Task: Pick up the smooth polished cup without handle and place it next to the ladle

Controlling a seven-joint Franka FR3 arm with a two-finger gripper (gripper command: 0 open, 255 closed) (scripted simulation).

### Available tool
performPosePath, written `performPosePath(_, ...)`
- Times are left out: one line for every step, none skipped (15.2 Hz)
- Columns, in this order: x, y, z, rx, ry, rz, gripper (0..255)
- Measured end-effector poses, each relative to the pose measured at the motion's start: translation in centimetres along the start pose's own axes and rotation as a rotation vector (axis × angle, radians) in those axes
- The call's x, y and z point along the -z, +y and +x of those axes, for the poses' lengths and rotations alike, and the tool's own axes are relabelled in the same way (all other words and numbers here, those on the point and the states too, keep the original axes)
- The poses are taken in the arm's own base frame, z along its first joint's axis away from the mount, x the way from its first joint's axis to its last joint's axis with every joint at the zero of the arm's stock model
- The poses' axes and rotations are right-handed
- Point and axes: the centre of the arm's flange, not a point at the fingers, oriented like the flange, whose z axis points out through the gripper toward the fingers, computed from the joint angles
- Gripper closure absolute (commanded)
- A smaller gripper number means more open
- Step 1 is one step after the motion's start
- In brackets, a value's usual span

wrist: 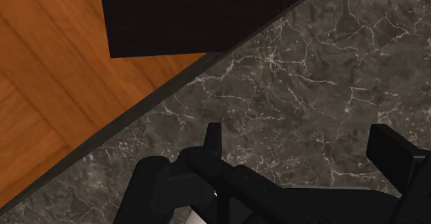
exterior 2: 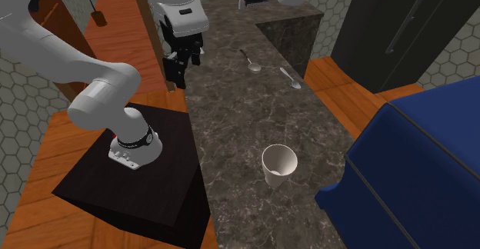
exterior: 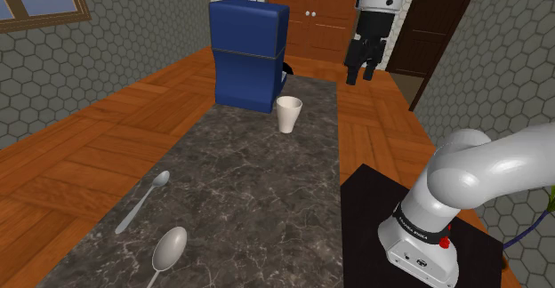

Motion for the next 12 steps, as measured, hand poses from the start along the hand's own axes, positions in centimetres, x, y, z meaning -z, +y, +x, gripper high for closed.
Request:
performPosePath(0.0,0.0,0.0,0.0,0.0,0.0,0)
performPosePath(-0.3,0.0,0.4,0.001,0.001,-0.004,0)
performPosePath(-0.8,-0.1,1.3,0.004,0.002,-0.011,0)
performPosePath(-1.3,-0.1,2.1,0.006,0.004,-0.018,0)
performPosePath(-2.0,-0.1,3.2,0.009,0.006,-0.026,0)
performPosePath(-2.5,0.0,4.4,0.012,0.009,-0.035,0)
performPosePath(-3.4,-0.2,5.6,0.015,0.011,-0.044,0)
performPosePath(-4.0,-0.3,6.6,0.019,0.014,-0.052,0)
performPosePath(-4.5,-0.5,7.7,0.022,0.018,-0.061,0)
performPosePath(-5.2,-0.3,8.7,0.025,0.02,-0.069,0)
performPosePath(-6.0,-0.1,9.7,0.028,0.023,-0.078,0)
performPosePath(-6.7,-0.3,10.9,0.031,0.026,-0.087,0)
